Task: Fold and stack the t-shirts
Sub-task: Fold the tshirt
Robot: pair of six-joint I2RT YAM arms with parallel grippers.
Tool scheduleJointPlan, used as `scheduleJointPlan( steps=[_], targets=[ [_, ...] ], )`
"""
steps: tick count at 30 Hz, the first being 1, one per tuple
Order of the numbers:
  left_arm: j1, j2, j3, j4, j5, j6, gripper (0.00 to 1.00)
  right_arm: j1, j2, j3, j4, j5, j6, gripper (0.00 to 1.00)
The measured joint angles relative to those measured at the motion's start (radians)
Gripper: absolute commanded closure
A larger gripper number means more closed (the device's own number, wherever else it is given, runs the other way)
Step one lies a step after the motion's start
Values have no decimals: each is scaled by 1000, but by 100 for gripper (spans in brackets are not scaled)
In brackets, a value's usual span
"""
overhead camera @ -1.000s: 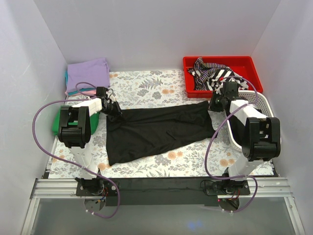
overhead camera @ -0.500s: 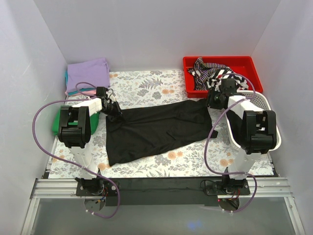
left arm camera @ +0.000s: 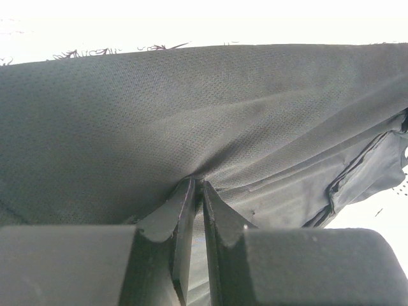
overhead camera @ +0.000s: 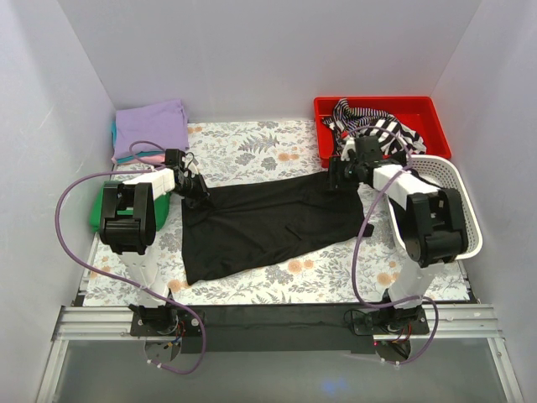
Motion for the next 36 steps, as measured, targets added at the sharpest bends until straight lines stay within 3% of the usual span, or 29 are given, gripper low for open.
scheduleJointPlan(
  steps=[6,16,19,20,24,36],
  targets=[
    [0,-2,-2,3,-1,1,90,105,133,108,-56,14,-1,42],
    [0,-2,-2,3,-1,3,90,191,210,204,-97,105,-6,43],
    [0,-2,-2,3,-1,4,90,204,224,210,-121,161,-11,52],
    [0,-2,-2,3,-1,4,90,209,225,211,-129,187,-13,66],
    [0,-2,-2,3,0,5,90,226,225,219,-164,278,-17,95],
    [0,-2,-2,2,0,5,90,296,158,216,-213,376,-23,99]
  ],
)
